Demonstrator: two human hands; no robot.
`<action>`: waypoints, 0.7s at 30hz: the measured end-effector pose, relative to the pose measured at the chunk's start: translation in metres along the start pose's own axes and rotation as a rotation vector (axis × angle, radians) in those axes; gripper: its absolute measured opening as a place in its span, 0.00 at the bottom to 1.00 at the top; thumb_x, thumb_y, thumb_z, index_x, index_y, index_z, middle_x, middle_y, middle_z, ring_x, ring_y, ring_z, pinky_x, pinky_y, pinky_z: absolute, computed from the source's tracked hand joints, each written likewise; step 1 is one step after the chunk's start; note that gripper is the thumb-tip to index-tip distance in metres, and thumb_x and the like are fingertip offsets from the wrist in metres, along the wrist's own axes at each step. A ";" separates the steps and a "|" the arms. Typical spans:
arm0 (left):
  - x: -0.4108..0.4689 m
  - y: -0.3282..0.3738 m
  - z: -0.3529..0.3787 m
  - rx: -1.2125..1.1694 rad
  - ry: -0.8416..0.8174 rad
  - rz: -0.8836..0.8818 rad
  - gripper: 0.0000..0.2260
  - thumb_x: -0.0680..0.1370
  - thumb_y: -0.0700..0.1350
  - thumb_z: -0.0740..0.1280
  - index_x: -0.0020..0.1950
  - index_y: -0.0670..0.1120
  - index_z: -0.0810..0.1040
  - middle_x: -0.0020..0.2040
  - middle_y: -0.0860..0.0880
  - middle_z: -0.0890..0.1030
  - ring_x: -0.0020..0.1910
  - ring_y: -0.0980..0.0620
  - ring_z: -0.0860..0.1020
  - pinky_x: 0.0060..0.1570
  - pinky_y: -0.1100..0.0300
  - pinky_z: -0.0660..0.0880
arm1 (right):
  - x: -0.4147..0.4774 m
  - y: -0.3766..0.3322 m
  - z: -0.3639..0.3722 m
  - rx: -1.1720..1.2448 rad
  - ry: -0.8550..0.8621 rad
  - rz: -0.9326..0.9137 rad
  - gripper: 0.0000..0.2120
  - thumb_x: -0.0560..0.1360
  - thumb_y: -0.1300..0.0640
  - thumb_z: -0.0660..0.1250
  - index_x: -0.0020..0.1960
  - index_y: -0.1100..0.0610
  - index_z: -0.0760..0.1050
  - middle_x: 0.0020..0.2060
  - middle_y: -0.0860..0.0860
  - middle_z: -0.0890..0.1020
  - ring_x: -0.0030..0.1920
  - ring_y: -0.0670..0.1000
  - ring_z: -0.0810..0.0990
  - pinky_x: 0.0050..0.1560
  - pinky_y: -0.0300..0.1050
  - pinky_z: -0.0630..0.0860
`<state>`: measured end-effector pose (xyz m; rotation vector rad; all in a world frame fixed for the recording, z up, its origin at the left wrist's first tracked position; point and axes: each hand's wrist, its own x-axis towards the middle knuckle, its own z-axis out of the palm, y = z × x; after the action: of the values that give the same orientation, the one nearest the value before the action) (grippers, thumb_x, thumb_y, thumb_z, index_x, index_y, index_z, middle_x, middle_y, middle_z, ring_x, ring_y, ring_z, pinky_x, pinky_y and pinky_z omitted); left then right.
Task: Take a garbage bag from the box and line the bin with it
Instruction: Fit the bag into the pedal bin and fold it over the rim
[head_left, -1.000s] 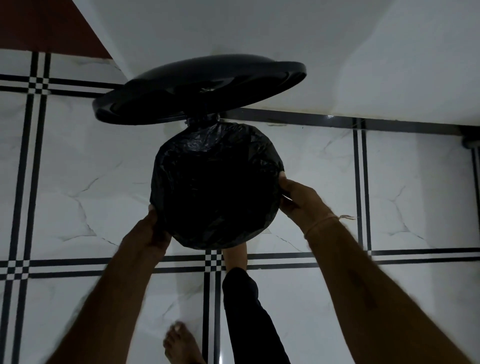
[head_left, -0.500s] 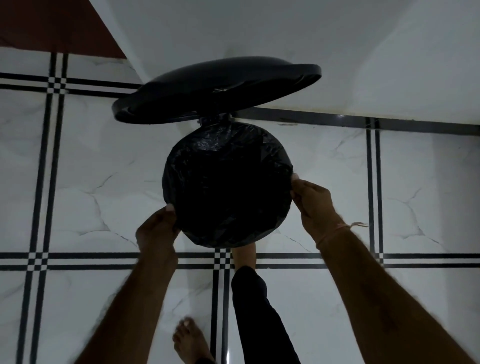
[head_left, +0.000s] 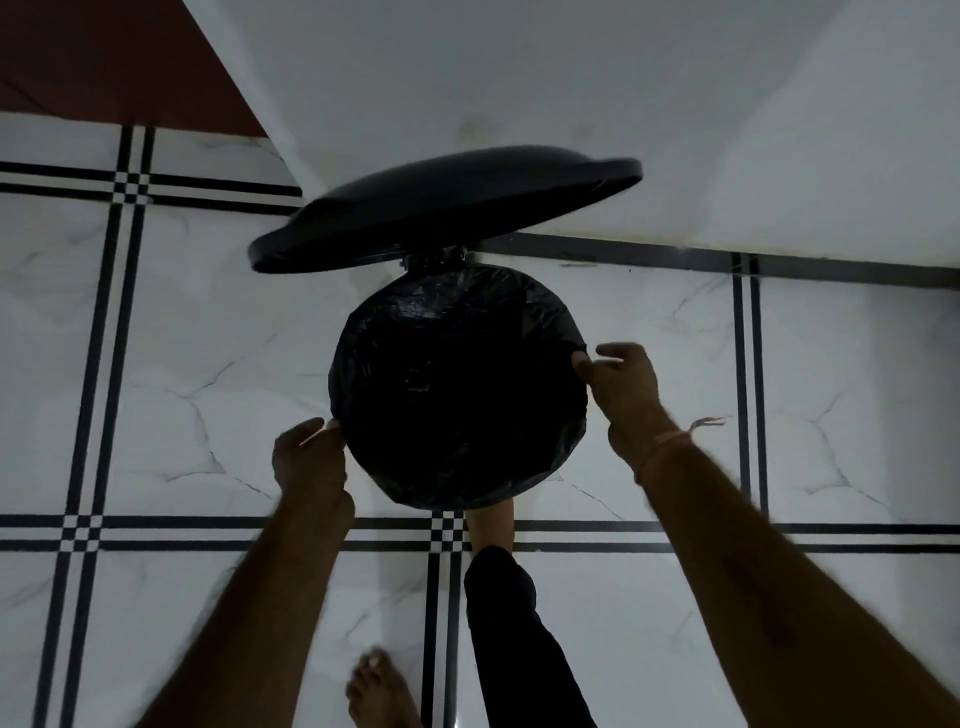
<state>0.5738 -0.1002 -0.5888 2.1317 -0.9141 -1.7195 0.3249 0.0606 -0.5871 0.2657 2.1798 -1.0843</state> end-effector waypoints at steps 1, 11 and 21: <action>0.001 0.002 0.003 0.047 0.039 0.118 0.12 0.81 0.40 0.64 0.39 0.50 0.73 0.36 0.50 0.72 0.38 0.50 0.69 0.38 0.58 0.66 | 0.000 -0.004 0.004 -0.032 0.061 -0.114 0.17 0.78 0.48 0.70 0.62 0.57 0.76 0.53 0.53 0.81 0.53 0.53 0.80 0.53 0.48 0.78; 0.039 0.032 0.031 0.129 -0.266 0.185 0.14 0.87 0.50 0.55 0.61 0.46 0.78 0.52 0.49 0.81 0.49 0.52 0.80 0.42 0.59 0.77 | 0.035 -0.032 0.048 -0.218 -0.152 -0.252 0.24 0.80 0.38 0.51 0.51 0.56 0.75 0.49 0.55 0.80 0.57 0.61 0.80 0.65 0.61 0.75; 0.052 0.048 0.029 0.302 -0.390 0.396 0.16 0.84 0.55 0.56 0.51 0.44 0.75 0.49 0.45 0.79 0.49 0.47 0.77 0.46 0.53 0.75 | 0.044 -0.061 0.054 -0.384 -0.334 -0.343 0.34 0.78 0.33 0.49 0.57 0.60 0.78 0.54 0.59 0.83 0.58 0.61 0.81 0.66 0.63 0.74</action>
<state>0.5371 -0.1631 -0.6106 1.6296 -1.6669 -1.9010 0.2909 -0.0245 -0.6004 -0.4447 2.1110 -0.7872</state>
